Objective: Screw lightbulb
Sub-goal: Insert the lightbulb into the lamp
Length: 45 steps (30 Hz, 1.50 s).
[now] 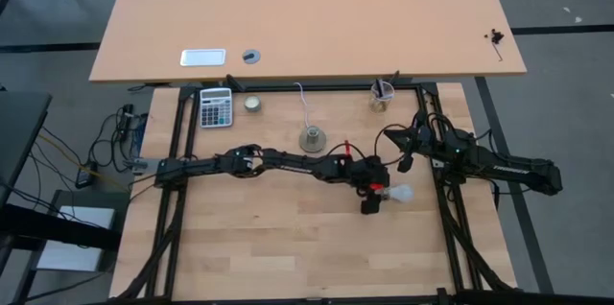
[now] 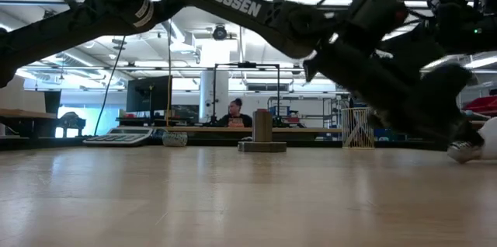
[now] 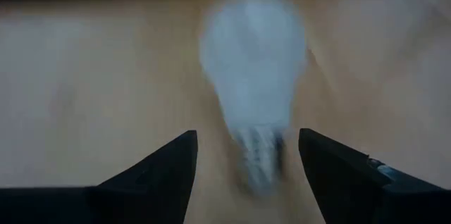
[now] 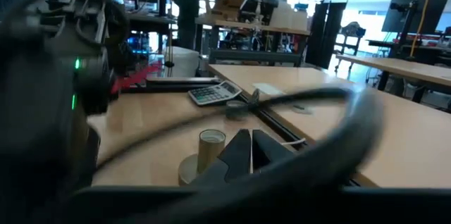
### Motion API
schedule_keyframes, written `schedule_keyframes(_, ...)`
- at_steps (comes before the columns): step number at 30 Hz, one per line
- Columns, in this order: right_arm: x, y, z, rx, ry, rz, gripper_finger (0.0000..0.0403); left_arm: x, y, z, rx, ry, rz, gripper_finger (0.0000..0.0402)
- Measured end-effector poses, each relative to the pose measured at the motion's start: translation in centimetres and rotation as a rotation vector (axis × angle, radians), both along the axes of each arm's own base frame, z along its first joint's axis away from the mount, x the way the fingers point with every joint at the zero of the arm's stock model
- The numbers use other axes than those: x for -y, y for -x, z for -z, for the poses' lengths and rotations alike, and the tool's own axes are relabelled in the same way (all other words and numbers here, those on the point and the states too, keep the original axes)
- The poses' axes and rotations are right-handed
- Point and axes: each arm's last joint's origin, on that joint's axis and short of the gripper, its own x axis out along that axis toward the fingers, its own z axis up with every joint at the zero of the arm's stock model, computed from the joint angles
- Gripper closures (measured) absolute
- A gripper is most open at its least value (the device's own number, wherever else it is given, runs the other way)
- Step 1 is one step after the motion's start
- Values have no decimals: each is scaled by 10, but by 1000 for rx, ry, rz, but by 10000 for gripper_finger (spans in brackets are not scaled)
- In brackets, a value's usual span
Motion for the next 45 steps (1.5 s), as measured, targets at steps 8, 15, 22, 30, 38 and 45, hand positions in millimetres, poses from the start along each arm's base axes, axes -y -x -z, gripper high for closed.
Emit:
schedule_keyframes(8, 0, 0, 0, 0, 0, 0, 378, 14, -2, 6, 21, 33, 39, 146)
schedule_keyframes(15, 0, 0, 0, 1, 0, 0, 380, 13, -5, 7, 77, 48, 31, 146)
schedule_keyframes(22, 0, 0, 0, 0, 0, 0, 379, 22, -6, 14, 85, 93, 38, 147)
schedule_keyframes(30, 0, 0, 0, 0, 0, 0, 378, 34, -6, 13, 131, -3, 116, 147)
schedule_keyframes(38, 0, 0, 0, 0, 0, 0, 378, 44, -3, 17, 103, -97, 204, 203)
schedule_keyframes(45, 0, 0, 0, 0, 0, 0, 380, 47, -2, 16, 107, -134, 236, 300)
